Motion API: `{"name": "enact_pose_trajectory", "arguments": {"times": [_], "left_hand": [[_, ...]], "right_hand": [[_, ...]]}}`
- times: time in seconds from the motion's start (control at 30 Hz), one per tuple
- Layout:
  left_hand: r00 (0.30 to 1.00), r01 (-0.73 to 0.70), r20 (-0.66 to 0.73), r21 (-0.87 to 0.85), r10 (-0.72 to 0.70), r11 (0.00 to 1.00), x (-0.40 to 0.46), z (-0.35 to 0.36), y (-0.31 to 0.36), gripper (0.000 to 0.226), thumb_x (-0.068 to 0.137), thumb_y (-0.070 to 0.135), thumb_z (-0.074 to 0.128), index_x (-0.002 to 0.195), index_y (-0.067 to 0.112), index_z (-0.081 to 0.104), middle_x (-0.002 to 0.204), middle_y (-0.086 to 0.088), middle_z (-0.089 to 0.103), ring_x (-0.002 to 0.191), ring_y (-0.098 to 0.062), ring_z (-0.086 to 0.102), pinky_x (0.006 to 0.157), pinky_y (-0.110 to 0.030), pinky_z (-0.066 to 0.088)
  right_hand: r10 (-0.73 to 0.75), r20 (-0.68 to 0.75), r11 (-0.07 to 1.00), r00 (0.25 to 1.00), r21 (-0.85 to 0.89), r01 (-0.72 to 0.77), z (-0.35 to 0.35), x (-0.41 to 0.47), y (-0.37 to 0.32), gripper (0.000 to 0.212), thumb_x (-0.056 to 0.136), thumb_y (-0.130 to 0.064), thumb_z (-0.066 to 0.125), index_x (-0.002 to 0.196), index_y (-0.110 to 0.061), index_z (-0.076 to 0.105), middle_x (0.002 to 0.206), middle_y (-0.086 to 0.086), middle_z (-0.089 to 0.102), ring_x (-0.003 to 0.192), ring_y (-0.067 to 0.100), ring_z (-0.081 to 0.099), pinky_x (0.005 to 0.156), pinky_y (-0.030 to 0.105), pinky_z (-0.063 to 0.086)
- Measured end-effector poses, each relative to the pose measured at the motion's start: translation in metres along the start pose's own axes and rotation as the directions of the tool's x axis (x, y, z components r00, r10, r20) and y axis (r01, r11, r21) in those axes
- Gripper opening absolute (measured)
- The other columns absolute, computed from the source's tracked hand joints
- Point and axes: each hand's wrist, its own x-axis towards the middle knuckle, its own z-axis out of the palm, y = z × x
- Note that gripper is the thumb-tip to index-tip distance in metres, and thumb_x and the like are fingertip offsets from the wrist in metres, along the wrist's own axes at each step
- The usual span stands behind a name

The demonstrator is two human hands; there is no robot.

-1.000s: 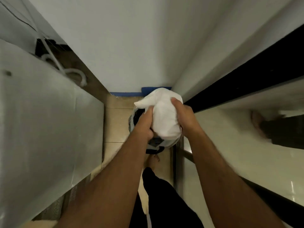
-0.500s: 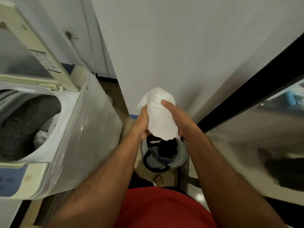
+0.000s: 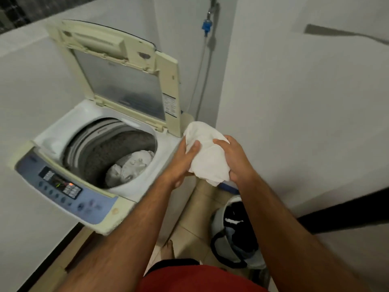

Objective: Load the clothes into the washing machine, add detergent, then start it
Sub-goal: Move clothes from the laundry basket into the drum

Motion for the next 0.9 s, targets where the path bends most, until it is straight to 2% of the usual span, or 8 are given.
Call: {"name": "enact_pose_trajectory", "arguments": {"times": [0.1,0.2,0.3,0.4,0.5,0.63,0.8,0.9], "left_hand": [[0.998,0.033,-0.052,-0.01,-0.034,0.999,-0.002,-0.044,0.015,0.084,0.073,0.052,0.071,0.145,0.033,0.03,0.139,0.005,0.051,0.118,-0.019,0.057,0.081,-0.042,0.058],[0.985,0.022,-0.168,-0.044,-0.029,0.999,0.005,-0.088,0.028,0.076,0.076,0.041,0.077,0.141,0.028,0.039,0.131,0.001,0.059,0.113,-0.022,0.062,0.087,-0.049,0.056],[0.961,-0.021,-0.277,-0.107,-0.009,0.994,0.011,-0.135,0.038,0.067,0.072,0.041,0.078,0.131,0.025,0.05,0.124,-0.001,0.064,0.105,-0.021,0.066,0.083,-0.043,0.058],[0.922,-0.047,-0.385,-0.201,-0.035,0.979,0.014,-0.181,0.04,0.059,0.074,0.041,0.076,0.125,0.022,0.056,0.118,-0.005,0.067,0.1,-0.023,0.069,0.079,-0.043,0.059],[0.848,-0.069,-0.521,-0.291,-0.098,0.954,0.014,-0.223,0.036,0.062,0.075,0.039,0.076,0.129,0.019,0.055,0.115,-0.005,0.068,0.099,-0.025,0.068,0.078,-0.048,0.058],[0.847,-0.002,-0.499,-0.348,-0.183,0.938,0.008,-0.26,0.024,0.058,0.08,0.05,0.069,0.13,0.024,0.054,0.115,-0.004,0.07,0.098,-0.026,0.069,0.073,-0.044,0.059],[0.897,0.29,-0.251,-0.286,-0.363,0.913,-0.001,-0.295,0.018,0.077,0.08,0.082,0.022,0.126,0.032,0.058,0.115,-0.007,0.07,0.103,-0.026,0.068,0.071,-0.038,0.057],[0.869,0.354,-0.269,-0.249,-0.415,0.902,-0.004,-0.326,0.022,0.084,0.08,0.082,0.011,0.133,0.031,0.053,0.13,-0.01,0.059,0.116,-0.03,0.057,0.089,-0.052,0.052]], "right_hand": [[0.001,0.051,0.999,0.999,0.047,-0.003,0.049,0.009,-0.008,0.039,0.089,-0.037,0.065,0.121,-0.016,0.06,0.113,0.007,0.068,0.1,0.024,0.067,0.072,0.033,0.057],[0.046,0.117,0.995,0.992,0.085,-0.057,0.1,0.014,-0.011,0.057,0.082,-0.054,0.066,0.128,-0.021,0.057,0.12,0.007,0.067,0.107,0.027,0.066,0.088,0.047,0.057],[0.037,0.207,0.993,0.978,0.104,-0.06,0.146,0.02,-0.014,0.081,0.07,-0.066,0.069,0.136,-0.022,0.051,0.128,0.005,0.064,0.114,0.027,0.064,0.097,0.049,0.053],[0.008,0.296,1.0,0.955,-0.002,-0.008,0.181,0.024,-0.014,0.087,0.064,-0.07,0.07,0.135,-0.024,0.05,0.126,-0.001,0.064,0.109,0.018,0.067,0.085,0.037,0.059],[0.122,0.372,0.989,0.92,-0.127,-0.08,0.21,0.027,-0.009,0.094,0.058,-0.071,0.075,0.138,-0.037,0.04,0.129,-0.014,0.055,0.106,0.016,0.065,0.067,0.036,0.061],[0.2,0.447,0.973,0.872,-0.196,-0.123,0.256,0.032,-0.004,0.088,0.069,-0.064,0.076,0.143,-0.043,0.034,0.139,-0.01,0.044,0.113,0.023,0.058,0.075,0.047,0.062],[0.026,0.436,0.905,0.899,-0.393,0.165,0.308,0.055,0.013,0.05,0.089,-0.033,0.07,0.134,-0.014,0.055,0.129,0.007,0.063,0.118,0.023,0.06,0.104,0.042,0.048],[0.101,0.315,0.843,0.944,-0.53,0.087,0.319,0.073,0.03,0.031,0.088,-0.032,0.071,0.111,-0.016,0.059,0.113,0.005,0.064,0.103,0.022,0.061,0.087,0.032,0.049]]}}
